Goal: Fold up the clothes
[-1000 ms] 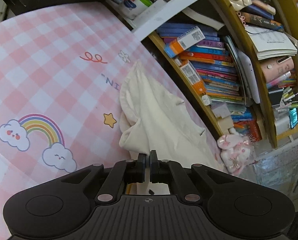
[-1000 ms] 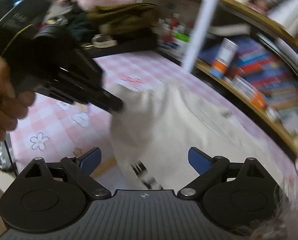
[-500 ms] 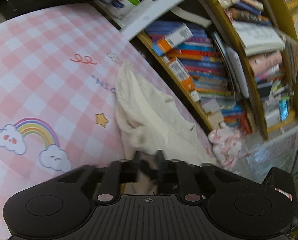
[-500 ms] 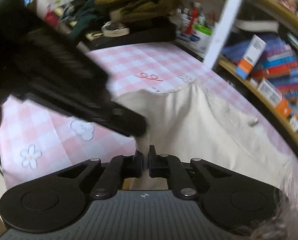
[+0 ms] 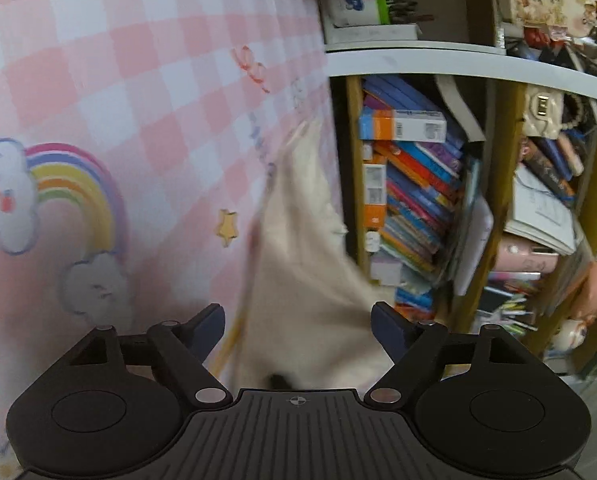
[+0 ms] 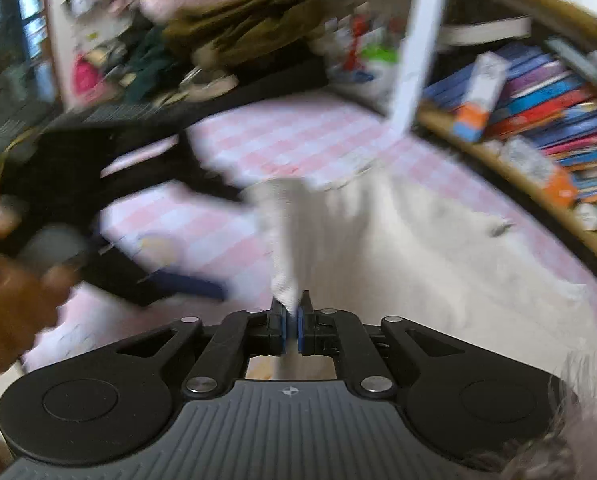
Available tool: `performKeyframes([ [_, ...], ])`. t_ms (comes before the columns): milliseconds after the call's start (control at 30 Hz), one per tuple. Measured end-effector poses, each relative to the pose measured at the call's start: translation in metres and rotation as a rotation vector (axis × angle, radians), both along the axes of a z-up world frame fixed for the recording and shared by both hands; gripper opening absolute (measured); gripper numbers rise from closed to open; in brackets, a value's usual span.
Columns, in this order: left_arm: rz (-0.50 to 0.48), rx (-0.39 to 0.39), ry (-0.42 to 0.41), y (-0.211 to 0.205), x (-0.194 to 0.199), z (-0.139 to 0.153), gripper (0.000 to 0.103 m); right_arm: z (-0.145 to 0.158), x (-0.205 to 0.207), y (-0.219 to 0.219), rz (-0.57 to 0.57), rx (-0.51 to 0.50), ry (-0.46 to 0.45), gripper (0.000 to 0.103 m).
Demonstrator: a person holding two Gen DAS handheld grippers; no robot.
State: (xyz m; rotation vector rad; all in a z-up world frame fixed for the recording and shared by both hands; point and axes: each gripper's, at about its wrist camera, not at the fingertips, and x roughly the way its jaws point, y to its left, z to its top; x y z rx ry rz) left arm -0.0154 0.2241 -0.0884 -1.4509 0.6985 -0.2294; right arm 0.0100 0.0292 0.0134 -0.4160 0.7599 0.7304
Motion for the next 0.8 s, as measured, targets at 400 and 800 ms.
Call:
performKeyframes([
  [400,-0.013,0.033,0.038,-0.004,0.006,-0.006,0.075,0.015,0.009,-0.037,-0.108,0.127,0.09,0.068],
  [800,-0.041,0.127,0.122,-0.003,0.003,-0.009,0.03,0.0,0.048,-0.09,-0.512,0.09,0.174,0.098],
])
